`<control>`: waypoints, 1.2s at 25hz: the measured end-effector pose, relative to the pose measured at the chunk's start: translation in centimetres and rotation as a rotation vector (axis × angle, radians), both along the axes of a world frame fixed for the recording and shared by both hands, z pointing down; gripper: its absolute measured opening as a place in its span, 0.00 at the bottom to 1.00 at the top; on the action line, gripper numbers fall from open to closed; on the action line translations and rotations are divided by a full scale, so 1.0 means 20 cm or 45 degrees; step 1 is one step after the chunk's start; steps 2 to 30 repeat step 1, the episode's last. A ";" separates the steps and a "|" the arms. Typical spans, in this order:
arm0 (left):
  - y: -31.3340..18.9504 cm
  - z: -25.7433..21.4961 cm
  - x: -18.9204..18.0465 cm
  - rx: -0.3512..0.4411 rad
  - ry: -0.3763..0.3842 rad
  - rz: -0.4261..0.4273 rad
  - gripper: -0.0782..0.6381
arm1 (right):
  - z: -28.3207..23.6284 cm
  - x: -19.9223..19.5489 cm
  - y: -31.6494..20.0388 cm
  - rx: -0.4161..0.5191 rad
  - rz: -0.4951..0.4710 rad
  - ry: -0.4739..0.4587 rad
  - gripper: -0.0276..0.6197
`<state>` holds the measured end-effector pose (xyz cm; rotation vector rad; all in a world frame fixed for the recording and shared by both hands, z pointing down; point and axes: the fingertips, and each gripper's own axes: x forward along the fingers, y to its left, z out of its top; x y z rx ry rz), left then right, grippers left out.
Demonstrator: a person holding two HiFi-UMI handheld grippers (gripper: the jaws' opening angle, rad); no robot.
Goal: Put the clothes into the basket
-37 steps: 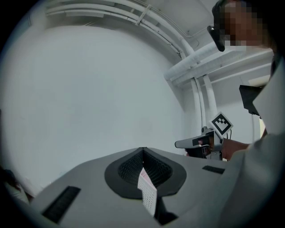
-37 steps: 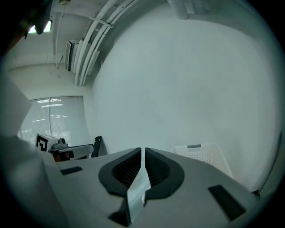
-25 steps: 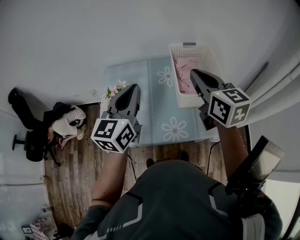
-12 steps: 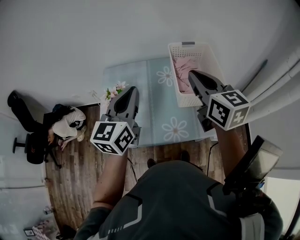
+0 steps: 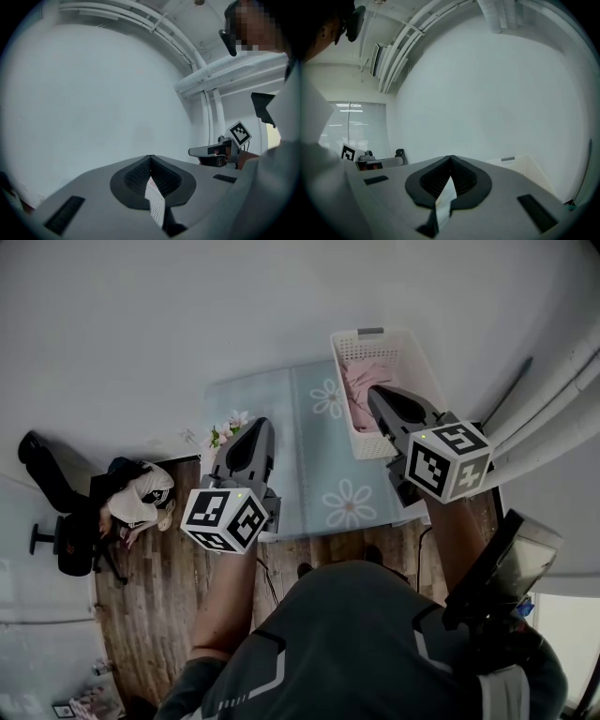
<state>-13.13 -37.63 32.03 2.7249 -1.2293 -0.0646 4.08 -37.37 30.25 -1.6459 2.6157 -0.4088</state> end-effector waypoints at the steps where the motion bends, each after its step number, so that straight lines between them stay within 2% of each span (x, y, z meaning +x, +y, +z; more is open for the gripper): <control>1: 0.00 -0.01 0.00 0.003 0.003 -0.002 0.12 | 0.00 0.00 0.00 0.001 -0.004 0.001 0.06; 30: 0.00 -0.01 0.00 0.003 0.003 -0.002 0.12 | 0.00 0.00 0.00 0.001 -0.004 0.001 0.06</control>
